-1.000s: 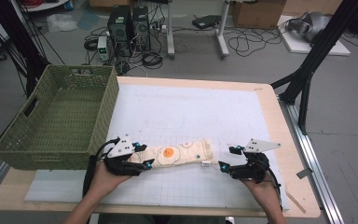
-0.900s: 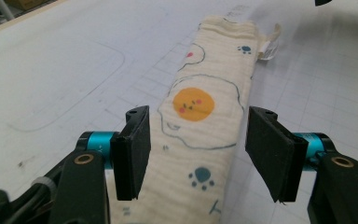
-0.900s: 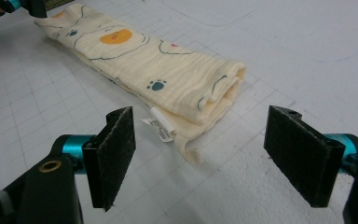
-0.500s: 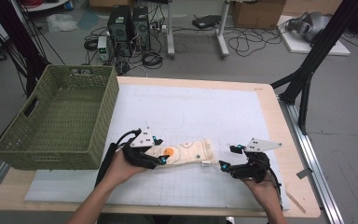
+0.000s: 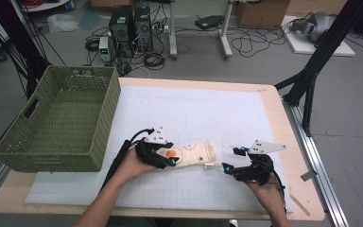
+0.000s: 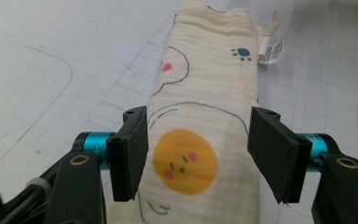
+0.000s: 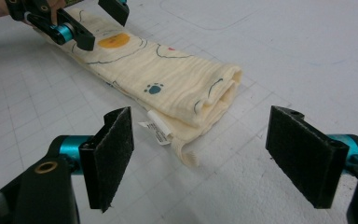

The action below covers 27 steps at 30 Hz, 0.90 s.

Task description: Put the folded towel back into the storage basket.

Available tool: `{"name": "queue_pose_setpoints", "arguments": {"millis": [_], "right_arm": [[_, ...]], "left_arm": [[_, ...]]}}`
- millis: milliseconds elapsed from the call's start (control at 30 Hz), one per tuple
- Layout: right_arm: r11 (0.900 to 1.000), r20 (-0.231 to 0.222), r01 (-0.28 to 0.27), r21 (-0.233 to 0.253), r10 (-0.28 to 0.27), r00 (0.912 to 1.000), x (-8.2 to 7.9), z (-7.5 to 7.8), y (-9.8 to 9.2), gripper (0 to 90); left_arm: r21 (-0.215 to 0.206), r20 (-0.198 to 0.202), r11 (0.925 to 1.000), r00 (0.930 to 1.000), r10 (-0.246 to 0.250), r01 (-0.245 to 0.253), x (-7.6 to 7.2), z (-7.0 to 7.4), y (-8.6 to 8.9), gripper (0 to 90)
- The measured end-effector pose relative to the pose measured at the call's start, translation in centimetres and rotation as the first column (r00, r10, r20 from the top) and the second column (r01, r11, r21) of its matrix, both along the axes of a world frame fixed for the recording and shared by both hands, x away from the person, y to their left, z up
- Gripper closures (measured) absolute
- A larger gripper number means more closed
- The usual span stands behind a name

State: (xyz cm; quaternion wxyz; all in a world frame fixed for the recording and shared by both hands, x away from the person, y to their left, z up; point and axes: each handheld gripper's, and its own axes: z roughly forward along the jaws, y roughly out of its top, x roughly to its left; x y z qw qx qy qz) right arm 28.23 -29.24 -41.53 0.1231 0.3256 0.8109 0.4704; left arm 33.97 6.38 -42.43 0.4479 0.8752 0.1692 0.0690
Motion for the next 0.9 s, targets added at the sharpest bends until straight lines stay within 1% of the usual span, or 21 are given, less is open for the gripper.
{"name": "queue_pose_setpoints", "arguments": {"millis": [67, 133, 200, 267, 300, 333, 400, 433, 467, 533, 567, 633, 700, 733, 867, 900], "right_arm": [[1.0, 0.001, 0.001, 0.001, -0.001, 1.0, 0.0, 0.0, 0.0, 22.6], [1.0, 0.001, 0.002, 0.003, -0.002, 1.0, 0.0, 0.0, -0.1, 22.6], [1.0, 0.002, 0.004, 0.006, -0.004, 1.0, -0.1, 0.1, -0.2, 22.6], [1.0, 0.004, 0.005, 0.007, -0.005, 1.0, -0.1, 0.1, -0.2, 22.6], [1.0, 0.007, 0.004, 0.007, -0.004, 1.0, 0.0, 0.1, -0.3, 22.6], [1.0, -0.001, 0.005, 0.008, -0.005, 1.0, -0.1, 0.1, -0.3, 22.6], [1.0, 0.002, 0.002, 0.007, -0.002, 1.0, 0.0, 0.0, -0.2, 22.6], [1.0, -0.003, 0.001, 0.006, -0.001, 1.0, 0.0, 0.0, -0.1, 22.6], [1.0, 0.001, -0.002, 0.005, 0.002, 1.0, 0.0, 0.0, -0.1, 22.6], [1.0, -0.001, -0.002, 0.006, 0.002, 1.0, 0.0, 0.0, 0.0, 22.6], [1.0, 0.0, -0.001, 0.005, 0.001, 1.0, 0.0, 0.0, 0.0, 22.6], [1.0, 0.001, -0.003, 0.004, 0.003, 1.0, 0.0, 0.0, -0.1, 22.6], [1.0, 0.002, 0.002, 0.008, -0.002, 1.0, 0.0, 0.1, -0.2, 22.6], [1.0, -0.001, 0.004, 0.009, -0.004, 1.0, 0.0, 0.1, -0.2, 22.6], [1.0, 0.002, 0.008, 0.011, -0.008, 1.0, -0.1, 0.1, -0.3, 22.6], [1.0, 0.001, 0.009, 0.011, -0.009, 1.0, -0.1, 0.1, -0.3, 22.6]], "left_arm": [[0.015, -0.008, 0.9998, 0.9999, -0.015, 0.015, 0.2, -0.1, -0.4, 38.1], [0.036, -0.012, 0.9992, 0.9998, -0.018, 0.018, 0.3, -0.4, -0.7, 37.9], [0.046, -0.019, 0.9987, 0.9996, -0.021, 0.022, 0.4, -0.7, -0.9, 37.8], [0.048, -0.024, 0.9986, 0.9994, -0.024, 0.025, 0.5, -0.8, -1.0, 37.8], [0.038, -0.028, 0.999, 0.9994, -0.022, 0.023, 0.5, -0.9, -1.1, 37.7], [0.04, -0.026, 0.9988, 0.9993, -0.027, 0.028, 0.5, -0.9, -1.2, 37.6], [0.034, -0.035, 0.999, 0.999, -0.028, 0.029, 0.6, -0.9, -1.3, 37.6], [0.033, -0.04, 0.999, 0.9988, -0.028, 0.03, 0.6, -1.0, -1.4, 37.6], [0.037, -0.037, 0.9987, 0.9987, -0.035, 0.037, 0.6, -1.0, -1.4, 37.6], [0.029, -0.049, 0.9987, 0.998, -0.039, 0.041, 0.6, -1.0, -1.6, 37.3], [0.034, -0.046, 0.9985, 0.9981, -0.041, 0.043, 0.6, -1.1, -1.6, 37.2], [0.034, -0.055, 0.9987, 0.9978, -0.037, 0.039, 0.6, -1.2, -1.8, 36.0], [0.048, -0.056, 0.9978, 0.9975, -0.043, 0.045, 0.7, -1.4, -2.0, 35.2], [0.051, -0.062, 0.9978, 0.9973, -0.039, 0.042, 0.6, -1.5, -2.1, 35.1], [0.065, -0.062, 0.9973, 0.9976, -0.031, 0.035, 0.7, -1.7, -2.1, 34.9], [0.069, -0.059, 0.9968, 0.9976, -0.036, 0.04, 0.7, -1.7, -2.2, 34.9]]}}
